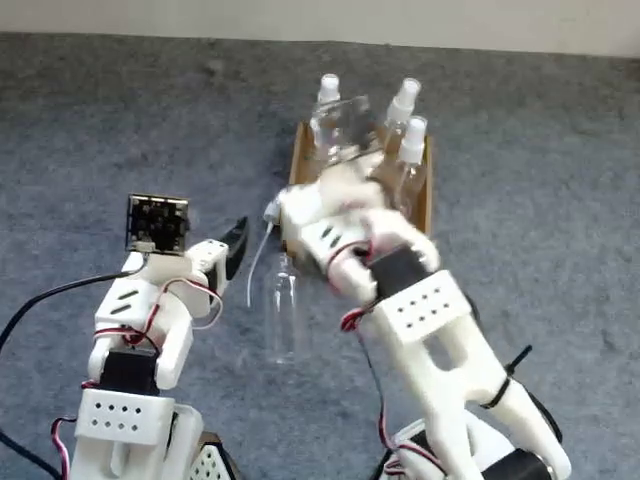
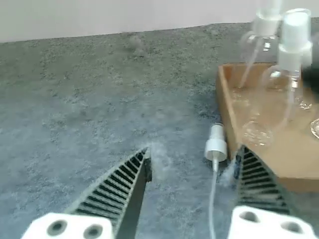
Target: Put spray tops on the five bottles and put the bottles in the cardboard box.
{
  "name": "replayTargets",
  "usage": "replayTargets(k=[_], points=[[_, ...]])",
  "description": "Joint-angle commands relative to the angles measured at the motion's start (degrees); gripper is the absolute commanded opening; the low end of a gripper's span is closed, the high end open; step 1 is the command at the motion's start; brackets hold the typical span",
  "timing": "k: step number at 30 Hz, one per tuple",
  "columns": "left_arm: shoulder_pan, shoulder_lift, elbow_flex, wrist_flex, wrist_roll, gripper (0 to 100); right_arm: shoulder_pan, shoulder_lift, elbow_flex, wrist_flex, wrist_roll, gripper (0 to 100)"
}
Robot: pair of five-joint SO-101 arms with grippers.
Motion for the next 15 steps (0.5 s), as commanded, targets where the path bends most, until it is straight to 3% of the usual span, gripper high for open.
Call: replayTargets(k=[1,7,15], points=[[-8.66,0.13,-3.12,0.26,0.09,22,-6.73,-0.57,-3.56,12.00,-8.88,29.7],[-21.41,0.04,-0.48,0.26,-5.89,22,-12.18,7.87,-3.56,15.96,-13.71,29.7],[-24.04,-0.48,3.91,0.00,-8.53,22,-13.14,22.29,-3.56,12.18,-13.98,29.7]])
